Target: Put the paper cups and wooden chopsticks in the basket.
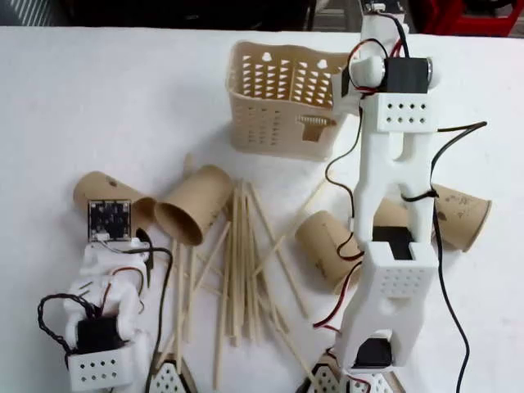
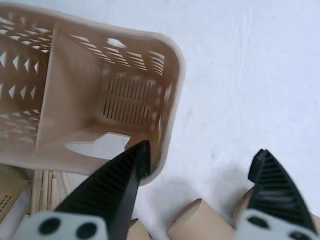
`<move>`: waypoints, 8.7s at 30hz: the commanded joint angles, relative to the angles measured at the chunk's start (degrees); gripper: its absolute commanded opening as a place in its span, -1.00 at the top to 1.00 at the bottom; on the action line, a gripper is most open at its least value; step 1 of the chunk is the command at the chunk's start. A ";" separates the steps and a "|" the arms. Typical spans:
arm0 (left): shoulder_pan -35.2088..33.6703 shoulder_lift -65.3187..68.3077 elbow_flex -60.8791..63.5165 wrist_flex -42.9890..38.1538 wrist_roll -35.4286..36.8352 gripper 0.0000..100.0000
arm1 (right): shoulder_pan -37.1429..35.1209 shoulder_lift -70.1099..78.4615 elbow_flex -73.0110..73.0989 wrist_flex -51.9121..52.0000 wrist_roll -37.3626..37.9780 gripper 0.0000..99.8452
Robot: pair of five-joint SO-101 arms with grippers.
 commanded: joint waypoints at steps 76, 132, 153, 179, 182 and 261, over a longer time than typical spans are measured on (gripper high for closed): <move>-0.75 -0.48 -0.26 -0.09 0.18 0.77 | 33.19 -23.25 71.91 -33.45 6.68 0.58; -0.75 -0.48 -0.26 -0.09 0.18 0.77 | 25.27 -31.87 74.29 -37.41 14.33 0.96; -0.75 -0.48 -0.26 -0.09 0.18 0.77 | 12.00 -67.38 74.29 -38.55 25.67 0.96; -0.75 -0.48 -0.26 0.70 0.18 0.77 | -7.96 -58.24 74.29 -67.65 25.23 0.96; -0.75 -0.48 -0.26 0.70 0.18 0.77 | -7.96 -54.55 73.93 -68.79 25.14 0.96; 7.52 9.54 -19.78 -3.16 -31.21 0.44 | 18.42 -75.91 92.84 -16.31 8.88 0.62</move>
